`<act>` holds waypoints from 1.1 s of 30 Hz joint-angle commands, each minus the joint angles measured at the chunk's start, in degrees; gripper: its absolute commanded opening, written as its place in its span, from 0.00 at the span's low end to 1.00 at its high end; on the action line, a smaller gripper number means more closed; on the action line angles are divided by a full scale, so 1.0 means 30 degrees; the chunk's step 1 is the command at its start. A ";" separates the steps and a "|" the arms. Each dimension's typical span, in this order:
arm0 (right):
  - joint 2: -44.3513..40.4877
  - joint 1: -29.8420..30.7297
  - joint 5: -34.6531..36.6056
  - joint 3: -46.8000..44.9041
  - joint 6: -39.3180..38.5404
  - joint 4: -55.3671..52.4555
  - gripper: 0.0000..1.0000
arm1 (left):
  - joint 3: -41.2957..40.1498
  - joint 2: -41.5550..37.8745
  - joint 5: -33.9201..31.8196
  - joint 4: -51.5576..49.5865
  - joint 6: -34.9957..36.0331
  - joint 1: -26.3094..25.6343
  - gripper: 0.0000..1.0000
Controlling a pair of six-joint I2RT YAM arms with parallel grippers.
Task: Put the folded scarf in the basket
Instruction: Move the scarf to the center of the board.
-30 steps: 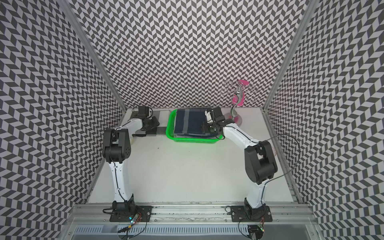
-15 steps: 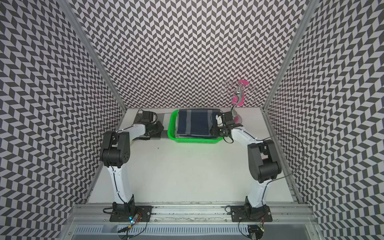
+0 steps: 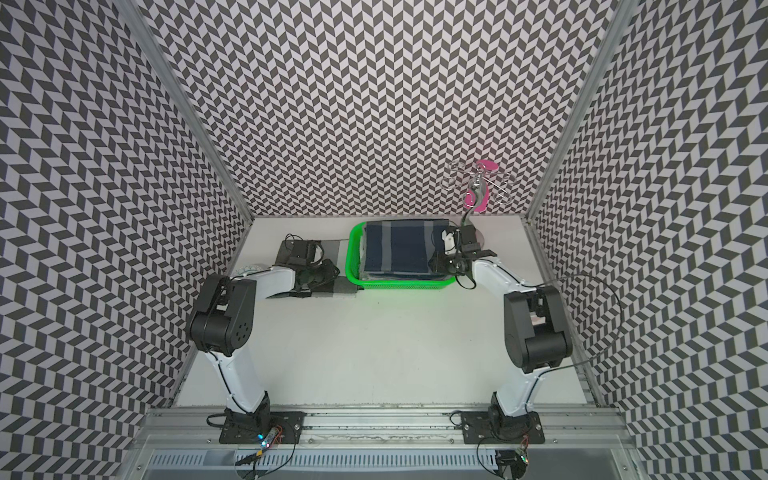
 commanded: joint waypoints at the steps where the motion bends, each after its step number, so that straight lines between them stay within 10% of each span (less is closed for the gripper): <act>1: -0.0879 0.0056 -0.0304 0.0566 -0.0202 -0.0269 0.49 | -0.2136 0.0095 0.1269 -0.2759 -0.0951 -0.0764 0.38; 33: -0.5685 0.5605 -0.3803 -0.3757 -0.0139 0.0528 0.49 | -1.3211 -0.8021 0.1739 -0.2564 -0.3632 -0.3776 0.30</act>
